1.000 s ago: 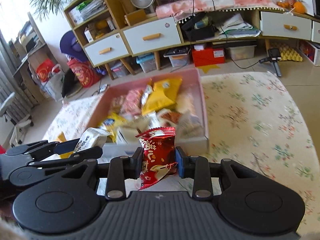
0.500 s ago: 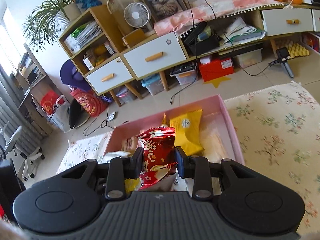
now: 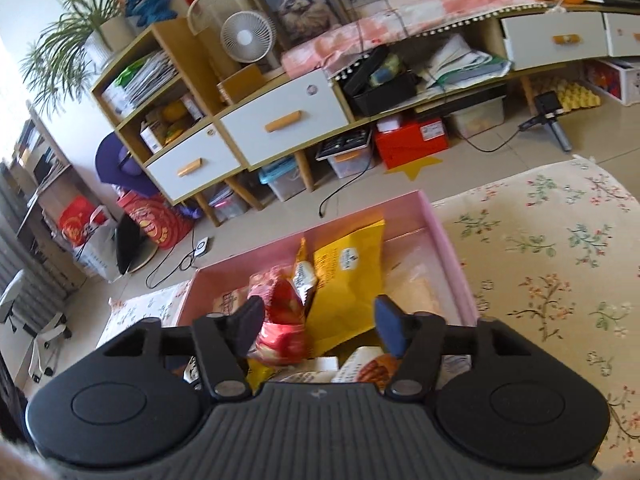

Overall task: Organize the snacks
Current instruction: 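Open the left tool into the box while the right tool releases the candy pack inside, then move the left tool to the yellow waffle sandwich pack while the right tool moves to another red-white candy pack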

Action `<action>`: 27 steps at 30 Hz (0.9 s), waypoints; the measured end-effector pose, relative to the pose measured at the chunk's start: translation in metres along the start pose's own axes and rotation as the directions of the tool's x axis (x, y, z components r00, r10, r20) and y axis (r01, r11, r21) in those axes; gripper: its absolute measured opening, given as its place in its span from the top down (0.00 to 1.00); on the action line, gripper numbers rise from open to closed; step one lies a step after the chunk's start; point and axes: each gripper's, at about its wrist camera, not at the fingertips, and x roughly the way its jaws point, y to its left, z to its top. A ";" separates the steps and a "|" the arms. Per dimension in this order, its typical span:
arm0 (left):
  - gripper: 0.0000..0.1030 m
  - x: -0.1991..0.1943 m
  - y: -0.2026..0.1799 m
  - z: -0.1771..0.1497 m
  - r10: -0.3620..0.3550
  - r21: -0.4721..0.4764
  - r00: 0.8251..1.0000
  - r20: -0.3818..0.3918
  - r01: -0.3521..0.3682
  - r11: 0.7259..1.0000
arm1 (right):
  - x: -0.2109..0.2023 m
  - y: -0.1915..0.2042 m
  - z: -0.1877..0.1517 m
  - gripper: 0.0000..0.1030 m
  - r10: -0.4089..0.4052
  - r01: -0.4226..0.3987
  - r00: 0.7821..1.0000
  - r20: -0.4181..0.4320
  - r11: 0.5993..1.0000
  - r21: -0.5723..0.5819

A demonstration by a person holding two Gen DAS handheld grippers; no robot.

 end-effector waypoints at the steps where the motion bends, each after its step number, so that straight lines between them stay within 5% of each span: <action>1: 0.26 -0.002 -0.001 0.001 -0.002 0.001 1.000 0.001 0.002 1.000 | -0.004 0.000 0.000 0.39 -0.003 0.003 1.000 0.003 1.000 0.003; 3: 0.17 -0.005 -0.004 0.002 -0.005 0.000 1.000 -0.001 0.005 1.000 | -0.006 -0.001 0.001 0.32 -0.007 0.007 1.000 0.008 1.000 0.005; 14: 0.05 -0.037 -0.015 0.001 0.005 0.007 1.000 -0.031 -0.005 1.000 | -0.036 -0.004 0.000 0.03 -0.076 0.076 0.997 0.020 0.997 -0.023; 27: 0.02 -0.084 -0.025 -0.031 0.054 0.027 0.991 -0.121 -0.052 0.998 | -0.069 -0.016 -0.026 0.00 -0.184 0.183 0.983 -0.018 0.982 -0.046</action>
